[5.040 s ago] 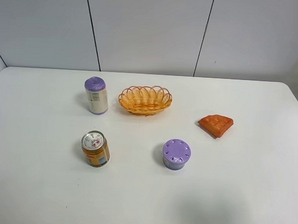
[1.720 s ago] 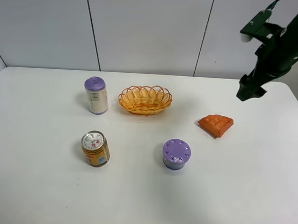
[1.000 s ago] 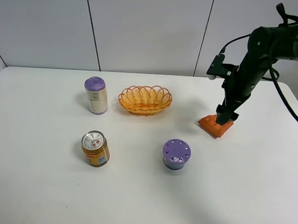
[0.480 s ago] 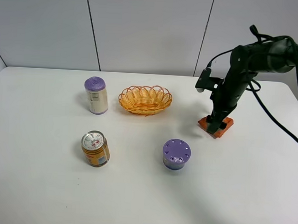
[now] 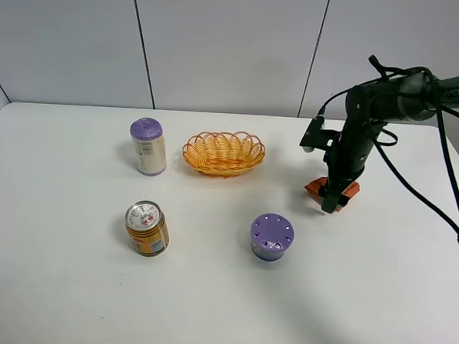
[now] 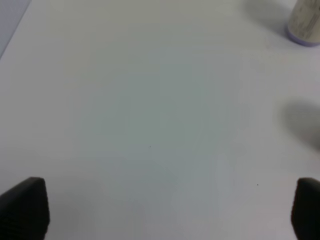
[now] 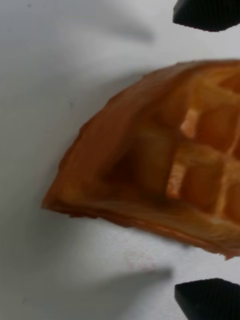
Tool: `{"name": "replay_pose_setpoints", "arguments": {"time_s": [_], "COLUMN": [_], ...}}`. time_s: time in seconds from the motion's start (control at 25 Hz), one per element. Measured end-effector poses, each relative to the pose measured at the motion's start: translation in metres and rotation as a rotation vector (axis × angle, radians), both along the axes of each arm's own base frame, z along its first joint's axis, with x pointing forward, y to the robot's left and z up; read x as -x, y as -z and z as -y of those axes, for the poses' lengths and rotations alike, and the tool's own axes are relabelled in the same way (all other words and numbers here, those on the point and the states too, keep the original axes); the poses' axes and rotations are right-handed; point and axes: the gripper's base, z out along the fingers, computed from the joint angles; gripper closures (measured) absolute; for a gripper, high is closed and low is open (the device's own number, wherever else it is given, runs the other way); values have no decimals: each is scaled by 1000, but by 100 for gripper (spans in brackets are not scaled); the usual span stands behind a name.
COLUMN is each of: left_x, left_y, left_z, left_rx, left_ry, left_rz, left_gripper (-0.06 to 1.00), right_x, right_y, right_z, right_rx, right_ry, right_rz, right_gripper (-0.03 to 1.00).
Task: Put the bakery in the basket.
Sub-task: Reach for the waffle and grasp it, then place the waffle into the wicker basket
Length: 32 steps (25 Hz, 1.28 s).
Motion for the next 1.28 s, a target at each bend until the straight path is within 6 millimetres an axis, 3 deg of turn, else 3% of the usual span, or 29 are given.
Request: {"name": "replay_pose_setpoints", "arguments": {"time_s": [0.16, 0.6, 0.68, 0.8, 1.28], "left_x": [0, 0, 0, 0, 0], "left_y": [0, 0, 0, 0, 0], "left_z": [0, 0, 0, 0, 0], "left_rx": [0, 0, 0, 0, 0], "left_ry": [0, 0, 0, 0, 0], "left_rz": [0, 0, 0, 0, 0], "left_gripper": [-4, -4, -4, -4, -4], "right_x": [1, 0, 0, -2, -2], "right_y": [13, 13, 13, 13, 13], "right_z": [0, 0, 0, 0, 0], "right_rx": [7, 5, 4, 0, 0], "right_ry": [4, 4, 4, 6, 36], "right_rz": [-33, -28, -27, -9, -5], "right_gripper": [-3, -3, 3, 31, 30]}}
